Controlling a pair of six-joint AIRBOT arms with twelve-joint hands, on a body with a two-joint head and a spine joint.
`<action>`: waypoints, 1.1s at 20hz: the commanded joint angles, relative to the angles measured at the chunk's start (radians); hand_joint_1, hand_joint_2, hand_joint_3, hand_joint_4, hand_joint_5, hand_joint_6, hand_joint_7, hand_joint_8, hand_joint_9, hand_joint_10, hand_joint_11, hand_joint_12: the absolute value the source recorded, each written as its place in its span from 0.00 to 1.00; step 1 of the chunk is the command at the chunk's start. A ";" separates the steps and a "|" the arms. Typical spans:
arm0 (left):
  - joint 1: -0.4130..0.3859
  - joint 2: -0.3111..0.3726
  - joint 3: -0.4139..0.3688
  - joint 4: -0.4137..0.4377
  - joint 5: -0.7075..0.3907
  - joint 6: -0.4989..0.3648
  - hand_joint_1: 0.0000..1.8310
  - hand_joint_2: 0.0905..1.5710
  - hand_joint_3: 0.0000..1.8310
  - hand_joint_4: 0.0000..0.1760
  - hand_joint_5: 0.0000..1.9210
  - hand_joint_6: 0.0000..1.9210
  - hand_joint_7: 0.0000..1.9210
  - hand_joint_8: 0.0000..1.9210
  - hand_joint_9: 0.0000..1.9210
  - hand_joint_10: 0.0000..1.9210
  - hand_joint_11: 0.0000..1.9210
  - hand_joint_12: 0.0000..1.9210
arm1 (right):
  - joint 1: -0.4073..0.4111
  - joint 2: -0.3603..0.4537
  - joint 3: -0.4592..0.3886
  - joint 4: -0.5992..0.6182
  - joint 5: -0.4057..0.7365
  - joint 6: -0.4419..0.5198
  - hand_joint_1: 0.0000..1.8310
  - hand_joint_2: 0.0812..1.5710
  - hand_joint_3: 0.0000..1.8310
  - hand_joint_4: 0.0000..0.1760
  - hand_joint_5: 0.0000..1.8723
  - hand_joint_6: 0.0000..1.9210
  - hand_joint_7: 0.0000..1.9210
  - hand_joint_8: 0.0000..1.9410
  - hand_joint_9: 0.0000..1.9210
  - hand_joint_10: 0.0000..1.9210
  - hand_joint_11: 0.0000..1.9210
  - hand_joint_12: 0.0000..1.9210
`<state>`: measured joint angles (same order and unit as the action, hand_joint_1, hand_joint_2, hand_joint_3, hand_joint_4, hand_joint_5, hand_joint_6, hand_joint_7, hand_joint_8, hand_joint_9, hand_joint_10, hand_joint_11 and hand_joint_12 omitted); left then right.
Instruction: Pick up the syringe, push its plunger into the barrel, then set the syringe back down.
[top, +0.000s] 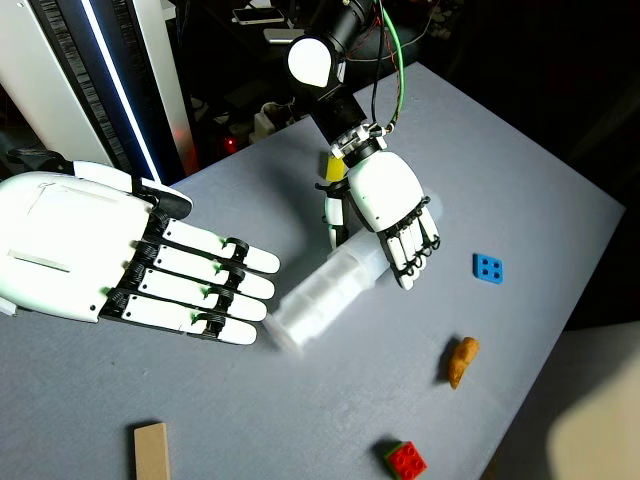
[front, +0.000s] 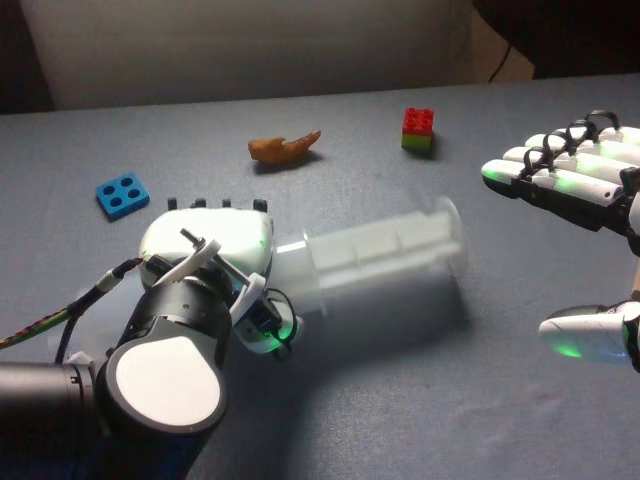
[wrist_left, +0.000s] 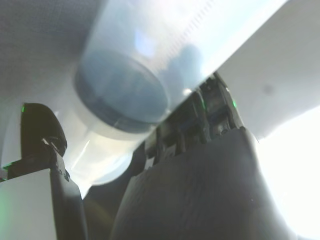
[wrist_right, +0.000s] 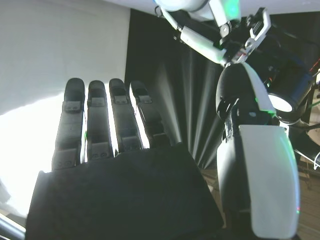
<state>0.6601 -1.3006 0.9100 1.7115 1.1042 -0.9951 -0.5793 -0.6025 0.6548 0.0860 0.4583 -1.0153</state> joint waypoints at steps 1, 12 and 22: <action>0.003 -0.004 0.008 0.017 0.039 0.007 0.64 0.74 0.00 0.00 0.40 0.54 0.48 0.45 0.51 0.04 0.31 0.52 | 0.003 0.003 -0.001 0.001 0.113 0.007 0.14 0.72 0.00 0.00 0.01 0.00 0.03 0.00 0.02 0.00 0.00 0.10; 0.017 0.015 0.025 0.193 -0.124 -0.065 0.82 0.70 0.00 0.00 0.42 0.50 0.47 0.57 0.50 0.59 0.40 0.82 | 0.005 0.003 -0.001 0.043 0.113 0.000 0.14 0.72 0.00 0.00 0.01 0.00 0.02 0.00 0.02 0.00 0.00 0.08; 0.033 0.095 0.082 0.613 -0.376 -0.350 0.75 0.72 0.00 0.00 0.42 0.54 0.46 0.61 0.48 0.68 0.44 0.71 | 0.044 -0.010 -0.001 0.520 0.212 -0.023 0.14 0.72 0.00 0.00 0.02 0.00 0.02 0.00 0.02 0.00 0.00 0.11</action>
<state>0.7044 -1.2125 0.9905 2.2593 0.6647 -1.3403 -0.5507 -0.6174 0.6529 0.6163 0.5438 -1.0447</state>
